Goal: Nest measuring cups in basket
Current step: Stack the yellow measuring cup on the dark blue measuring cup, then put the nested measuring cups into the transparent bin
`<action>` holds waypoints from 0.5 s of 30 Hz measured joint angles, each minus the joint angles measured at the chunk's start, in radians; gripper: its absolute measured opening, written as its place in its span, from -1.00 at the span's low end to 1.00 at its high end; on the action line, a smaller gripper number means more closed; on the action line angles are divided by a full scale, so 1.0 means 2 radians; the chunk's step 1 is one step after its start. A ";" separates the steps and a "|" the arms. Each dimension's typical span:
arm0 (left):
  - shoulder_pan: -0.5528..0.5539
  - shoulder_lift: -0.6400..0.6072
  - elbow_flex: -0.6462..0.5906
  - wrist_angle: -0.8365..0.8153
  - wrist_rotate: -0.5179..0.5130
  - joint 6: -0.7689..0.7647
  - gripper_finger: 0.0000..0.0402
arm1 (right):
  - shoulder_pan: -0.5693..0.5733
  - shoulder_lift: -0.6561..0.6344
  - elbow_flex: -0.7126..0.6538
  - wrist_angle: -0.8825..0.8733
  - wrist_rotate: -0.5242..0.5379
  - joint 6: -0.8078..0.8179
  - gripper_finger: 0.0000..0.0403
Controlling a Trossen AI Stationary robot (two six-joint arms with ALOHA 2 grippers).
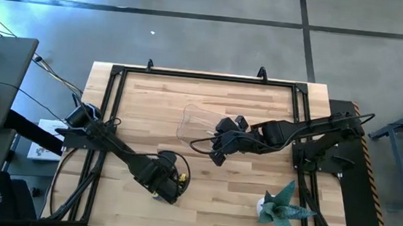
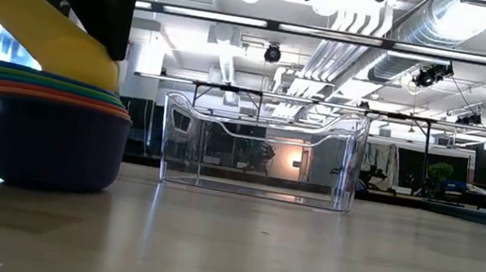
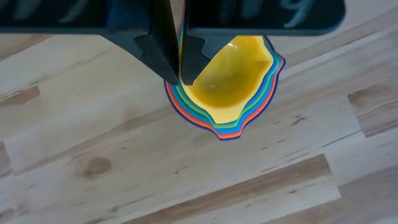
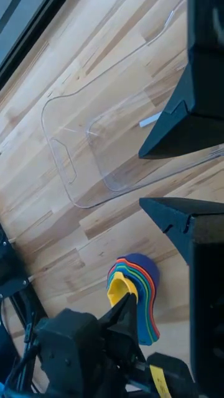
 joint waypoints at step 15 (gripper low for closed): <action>0.003 0.000 0.000 0.000 -0.002 0.021 -0.68 | 0.000 0.000 0.000 0.000 -0.002 -0.002 -0.50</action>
